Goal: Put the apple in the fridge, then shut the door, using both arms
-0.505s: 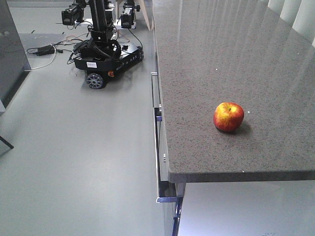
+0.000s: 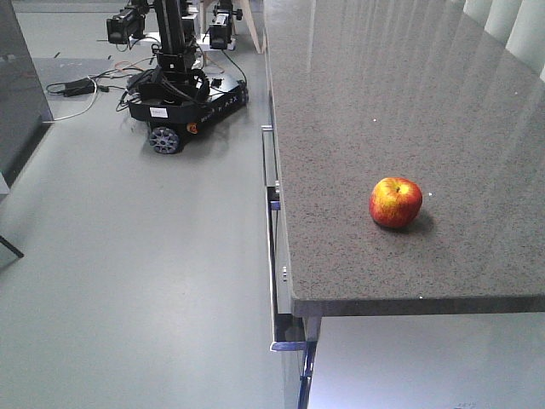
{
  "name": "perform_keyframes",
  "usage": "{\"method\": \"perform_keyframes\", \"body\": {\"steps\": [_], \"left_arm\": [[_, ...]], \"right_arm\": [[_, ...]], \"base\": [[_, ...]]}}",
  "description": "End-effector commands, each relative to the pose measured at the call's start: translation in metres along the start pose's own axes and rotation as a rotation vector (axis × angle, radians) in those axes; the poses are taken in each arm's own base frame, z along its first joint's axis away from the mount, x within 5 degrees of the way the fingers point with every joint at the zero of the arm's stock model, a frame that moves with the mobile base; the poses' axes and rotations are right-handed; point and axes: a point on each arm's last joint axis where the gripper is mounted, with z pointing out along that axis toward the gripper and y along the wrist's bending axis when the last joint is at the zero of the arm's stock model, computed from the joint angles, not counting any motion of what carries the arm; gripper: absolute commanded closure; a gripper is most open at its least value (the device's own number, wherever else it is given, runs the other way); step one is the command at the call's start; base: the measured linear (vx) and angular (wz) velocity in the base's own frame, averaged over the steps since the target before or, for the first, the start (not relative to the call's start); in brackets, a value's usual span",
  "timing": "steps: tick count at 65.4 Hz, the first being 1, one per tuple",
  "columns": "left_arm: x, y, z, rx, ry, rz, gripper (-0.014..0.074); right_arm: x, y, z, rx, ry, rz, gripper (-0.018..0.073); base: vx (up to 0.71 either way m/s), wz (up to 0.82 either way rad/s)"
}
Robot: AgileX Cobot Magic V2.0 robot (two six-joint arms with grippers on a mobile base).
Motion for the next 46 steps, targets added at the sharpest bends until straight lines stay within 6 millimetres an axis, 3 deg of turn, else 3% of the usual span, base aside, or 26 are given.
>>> {"method": "perform_keyframes", "body": {"steps": [1, 11, 20, 46], "left_arm": [[0.002, 0.000, -0.001, 0.009, -0.061, -0.007, 0.0602], [0.002, 0.000, -0.001, 0.009, -0.061, -0.007, 0.0602], [0.002, 0.000, -0.001, 0.009, -0.061, -0.007, 0.0602], [0.002, 0.000, -0.001, 0.009, -0.061, -0.007, 0.0602]], "right_arm": [[-0.011, 0.000, -0.001, -0.002, -0.127, -0.008, 0.0561], [-0.016, 0.001, -0.002, -0.006, -0.182, -0.003, 0.0561], [-0.027, -0.001, -0.002, 0.003, -0.217, 0.110, 0.0561], [-0.105, 0.006, 0.016, -0.013, 0.117, -0.050, 0.0561]], "base": [[0.00, 0.00], [0.00, 0.00], [0.00, 0.00], [0.00, 0.00]]}}
